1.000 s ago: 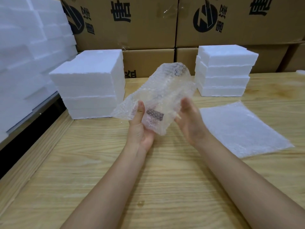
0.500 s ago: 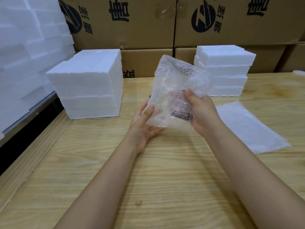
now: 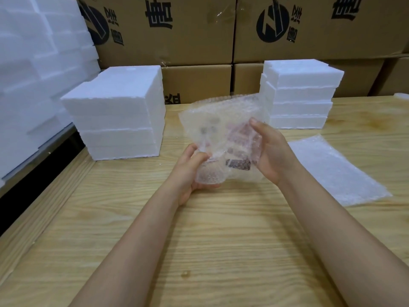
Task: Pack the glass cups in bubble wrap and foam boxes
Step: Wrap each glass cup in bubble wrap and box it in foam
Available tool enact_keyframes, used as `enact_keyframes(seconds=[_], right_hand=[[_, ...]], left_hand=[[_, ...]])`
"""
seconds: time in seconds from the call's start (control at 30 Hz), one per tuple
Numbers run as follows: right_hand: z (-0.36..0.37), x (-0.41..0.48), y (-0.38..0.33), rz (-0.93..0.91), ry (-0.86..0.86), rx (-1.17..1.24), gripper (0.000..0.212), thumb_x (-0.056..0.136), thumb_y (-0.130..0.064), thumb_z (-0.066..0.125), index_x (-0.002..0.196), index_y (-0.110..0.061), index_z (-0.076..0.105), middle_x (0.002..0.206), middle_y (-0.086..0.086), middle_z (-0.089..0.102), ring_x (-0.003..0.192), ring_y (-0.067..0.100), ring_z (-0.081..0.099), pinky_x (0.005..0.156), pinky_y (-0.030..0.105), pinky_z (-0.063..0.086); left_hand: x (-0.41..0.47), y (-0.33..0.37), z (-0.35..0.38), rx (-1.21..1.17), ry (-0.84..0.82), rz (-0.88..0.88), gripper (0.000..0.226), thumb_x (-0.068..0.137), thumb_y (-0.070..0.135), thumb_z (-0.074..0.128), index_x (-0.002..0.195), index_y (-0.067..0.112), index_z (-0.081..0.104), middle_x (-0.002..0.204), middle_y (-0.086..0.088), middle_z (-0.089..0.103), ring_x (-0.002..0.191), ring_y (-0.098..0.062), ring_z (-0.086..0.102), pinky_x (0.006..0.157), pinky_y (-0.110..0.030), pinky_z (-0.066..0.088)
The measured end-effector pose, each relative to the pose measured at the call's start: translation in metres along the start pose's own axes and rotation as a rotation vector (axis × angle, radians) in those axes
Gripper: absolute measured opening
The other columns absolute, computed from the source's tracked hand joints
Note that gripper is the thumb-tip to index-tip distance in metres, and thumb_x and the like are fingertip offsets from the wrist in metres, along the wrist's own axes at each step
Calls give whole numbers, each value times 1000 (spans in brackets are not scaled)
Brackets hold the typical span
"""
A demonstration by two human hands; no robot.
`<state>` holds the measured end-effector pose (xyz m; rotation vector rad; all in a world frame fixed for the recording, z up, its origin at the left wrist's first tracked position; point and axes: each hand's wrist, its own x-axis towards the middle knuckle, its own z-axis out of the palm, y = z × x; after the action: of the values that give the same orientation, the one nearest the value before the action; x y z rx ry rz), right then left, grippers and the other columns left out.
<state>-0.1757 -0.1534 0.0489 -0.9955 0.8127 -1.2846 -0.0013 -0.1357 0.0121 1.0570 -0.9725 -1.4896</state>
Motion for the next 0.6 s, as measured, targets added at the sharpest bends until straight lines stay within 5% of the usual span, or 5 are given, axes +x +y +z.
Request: enact_keyframes(seconds=[0.13,0.27,0.43,0.6], right_hand=[[-4,3,-4,-35,20,24,33,78,-41,65,86,-9,65,84,6,70,84,23,68,74,37,58],[1,3,8,-174,31,-471,14,90,-22,64,79,-28,70,64,-14,61,57,3,53,54,18,46],[4,0,17,-100,-61,-782,46,89,-10,60,130,-32,55,116,-4,59,84,11,58,72,29,55],[4,-3,9,186,-310,-821,43,91,-23,63,132,-29,55,127,-5,60,108,10,60,88,28,53]], left_hand=[[-1,-4,4,11,13,15,27,88,4,59,104,25,63,111,-8,64,103,-30,62,55,-44,57],[-2,-9,9,83,5,52,24,88,2,61,97,24,65,112,-12,63,103,-25,60,58,-46,59],[-5,-11,7,161,-41,164,35,81,9,70,115,11,65,114,-15,68,106,-33,65,75,-48,57],[-12,-13,17,240,-24,292,54,64,9,62,116,0,60,107,-20,67,104,-38,63,88,-46,51]])
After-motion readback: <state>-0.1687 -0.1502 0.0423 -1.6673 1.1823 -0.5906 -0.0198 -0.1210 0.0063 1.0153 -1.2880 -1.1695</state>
